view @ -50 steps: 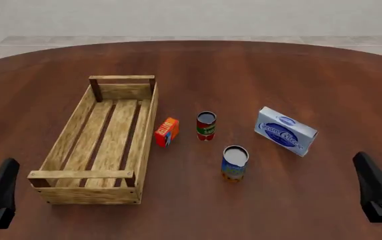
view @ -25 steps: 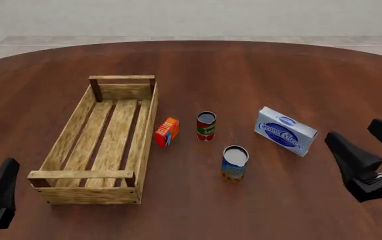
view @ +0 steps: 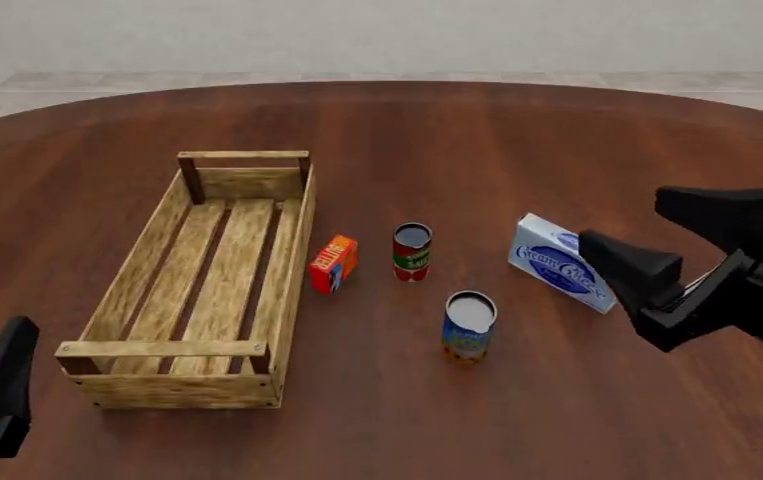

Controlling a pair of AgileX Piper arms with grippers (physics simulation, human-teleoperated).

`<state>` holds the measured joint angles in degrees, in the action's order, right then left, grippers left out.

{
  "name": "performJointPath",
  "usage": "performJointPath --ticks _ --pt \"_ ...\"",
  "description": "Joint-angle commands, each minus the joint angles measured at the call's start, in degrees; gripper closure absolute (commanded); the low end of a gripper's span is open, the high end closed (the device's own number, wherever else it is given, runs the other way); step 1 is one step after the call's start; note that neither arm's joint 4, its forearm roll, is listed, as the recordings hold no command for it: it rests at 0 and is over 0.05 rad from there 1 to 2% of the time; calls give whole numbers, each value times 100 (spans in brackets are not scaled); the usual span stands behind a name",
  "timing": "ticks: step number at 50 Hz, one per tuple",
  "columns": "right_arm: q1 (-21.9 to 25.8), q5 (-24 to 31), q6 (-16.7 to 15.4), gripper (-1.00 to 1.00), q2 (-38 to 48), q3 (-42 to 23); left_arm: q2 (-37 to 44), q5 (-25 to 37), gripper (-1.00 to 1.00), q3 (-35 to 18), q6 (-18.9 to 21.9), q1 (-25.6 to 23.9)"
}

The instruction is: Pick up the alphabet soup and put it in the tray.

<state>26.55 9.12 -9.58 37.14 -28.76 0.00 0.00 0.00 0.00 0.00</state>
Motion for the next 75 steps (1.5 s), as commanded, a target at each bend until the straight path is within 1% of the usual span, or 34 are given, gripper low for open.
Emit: performJointPath --ticks 1,4,5,10,11,12,15,16,17,18,19,23,30,32,54,62,68,75 --pt "261 516 -241 -100 702 -597 0 0 -100 0 0 0" --pt "298 614 -328 -100 787 -716 0 0 -100 0 0 0" --pt "284 678 -403 -100 835 -778 0 0 -100 0 0 0" --pt "353 907 -336 -100 954 -1053 0 0 -100 0 0 0" --pt "451 987 -225 -100 1098 -1140 0 0 -100 0 0 0" --pt "416 986 -283 -100 1086 -1166 0 0 -100 0 0 0" --pt "582 1081 -139 -100 1288 -1296 0 0 -100 0 0 0" --pt "582 1082 -139 -100 1289 -1296 0 0 -100 0 0 0" --pt "654 1136 -7 -100 1363 -1367 0 0 -100 0 0 0" --pt "608 1129 -88 -100 1377 -1378 0 0 -100 0 0 0" --pt "610 1135 -100 -100 1413 -1392 0 0 -100 0 0 0" --pt "645 1148 -76 -100 1654 -1416 0 0 -100 0 0 0" --pt "664 1085 -55 -100 1973 -1405 0 0 -100 0 0 0" --pt "712 1066 5 -100 2061 -1401 0 0 -100 0 0 0" --pt "631 601 20 -100 2651 -1208 0 0 -100 0 0 0" --pt "662 389 130 -100 2947 -1198 0 0 -100 0 0 0" --pt "722 216 296 -100 3136 -1164 0 0 -100 0 0 0" --pt "711 21 335 -100 3320 -1099 0 0 -100 0 0 0"
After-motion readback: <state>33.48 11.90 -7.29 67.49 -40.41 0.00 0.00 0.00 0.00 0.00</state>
